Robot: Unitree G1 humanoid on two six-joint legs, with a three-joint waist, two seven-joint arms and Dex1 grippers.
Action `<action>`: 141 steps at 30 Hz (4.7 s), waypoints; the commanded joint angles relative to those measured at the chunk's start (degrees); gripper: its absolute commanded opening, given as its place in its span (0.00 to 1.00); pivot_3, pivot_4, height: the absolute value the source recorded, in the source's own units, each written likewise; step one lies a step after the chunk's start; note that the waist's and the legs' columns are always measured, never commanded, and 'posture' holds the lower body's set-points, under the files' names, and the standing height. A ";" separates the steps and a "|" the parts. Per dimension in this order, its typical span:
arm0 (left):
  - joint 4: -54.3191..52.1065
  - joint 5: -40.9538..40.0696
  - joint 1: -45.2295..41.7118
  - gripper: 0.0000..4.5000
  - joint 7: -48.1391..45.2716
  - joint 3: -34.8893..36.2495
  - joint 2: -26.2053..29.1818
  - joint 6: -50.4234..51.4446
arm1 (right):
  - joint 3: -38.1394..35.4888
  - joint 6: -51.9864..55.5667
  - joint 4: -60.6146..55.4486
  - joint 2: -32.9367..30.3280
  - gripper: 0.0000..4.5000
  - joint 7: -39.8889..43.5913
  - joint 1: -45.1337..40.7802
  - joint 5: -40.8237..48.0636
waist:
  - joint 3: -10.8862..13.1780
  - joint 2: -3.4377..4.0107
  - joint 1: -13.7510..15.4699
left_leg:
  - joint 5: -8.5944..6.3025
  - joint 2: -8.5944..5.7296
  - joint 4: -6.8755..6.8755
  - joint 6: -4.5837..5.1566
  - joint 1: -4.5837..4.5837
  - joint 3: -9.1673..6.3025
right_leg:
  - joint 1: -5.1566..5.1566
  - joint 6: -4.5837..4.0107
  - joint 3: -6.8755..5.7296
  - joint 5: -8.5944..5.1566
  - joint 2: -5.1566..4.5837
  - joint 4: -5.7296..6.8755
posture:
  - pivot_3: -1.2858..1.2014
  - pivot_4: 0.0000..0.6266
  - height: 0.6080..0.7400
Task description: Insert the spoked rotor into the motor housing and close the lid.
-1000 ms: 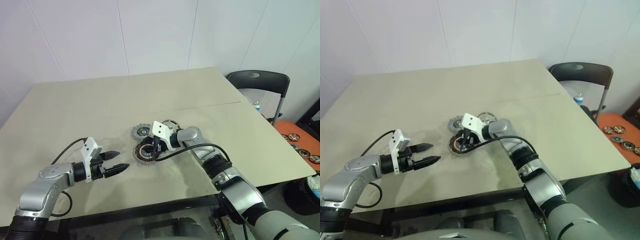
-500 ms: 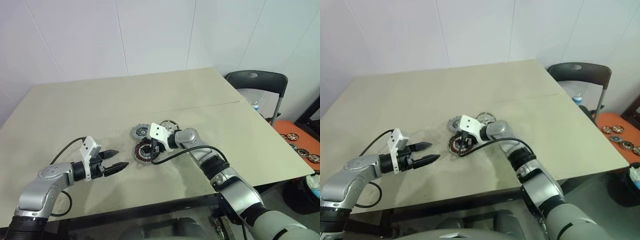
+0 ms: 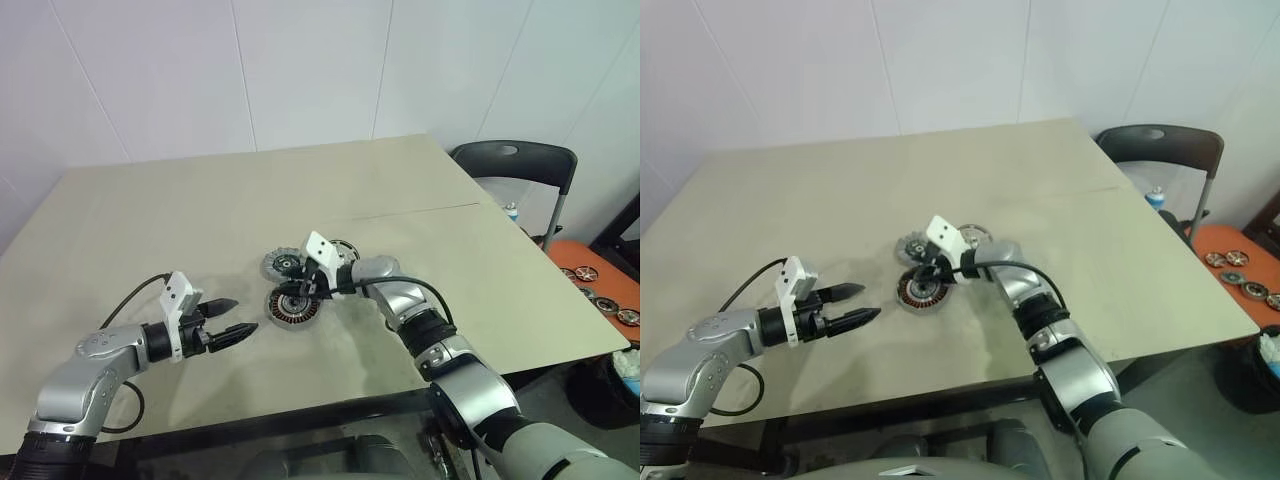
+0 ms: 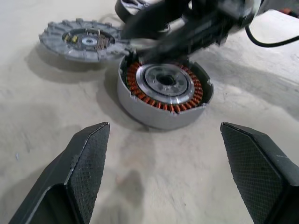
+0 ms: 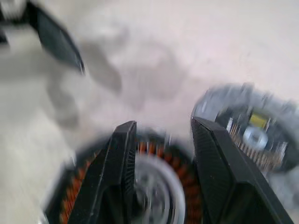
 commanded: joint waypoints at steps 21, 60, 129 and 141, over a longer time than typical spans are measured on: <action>0.31 -0.09 -1.35 0.90 -0.41 1.38 0.50 -0.67 | 5.98 -8.95 -1.33 -4.11 0.43 0.05 1.96 -6.50 | 0.00 0.00 0.01 | -0.01 0.00 -0.01 0.01 0.00 0.03 | 0.01 0.00 0.00 0.00 -0.01 -0.03 | 0.52 0.00 1.00; 0.60 0.72 -1.98 0.90 0.08 1.49 -0.70 -1.21 | 11.71 -39.82 8.07 -18.54 0.43 15.92 -12.65 -14.25 | 0.04 0.01 0.22 | -0.11 0.07 0.00 0.16 -0.27 0.23 | -0.15 0.00 -0.03 0.01 -0.10 -0.42 | 0.52 0.00 1.00; -5.84 -0.36 5.29 0.90 5.93 2.28 -4.20 -1.05 | 7.77 -6.48 43.06 -4.87 0.43 1.78 -33.21 -30.85 | 0.06 0.06 -0.29 | -0.09 0.04 0.00 0.11 -0.25 0.24 | -0.36 -0.02 0.00 0.01 -0.08 0.02 | 0.52 0.00 1.00; -6.77 -0.56 6.57 0.90 6.75 2.79 -4.65 -0.96 | 8.02 -9.80 43.09 -5.19 0.47 3.01 -32.80 -31.64 | 0.05 0.05 -0.72 | -0.09 0.04 0.02 0.11 -0.24 0.24 | -0.36 -0.02 0.00 0.01 -0.07 0.04 | 0.52 0.00 1.00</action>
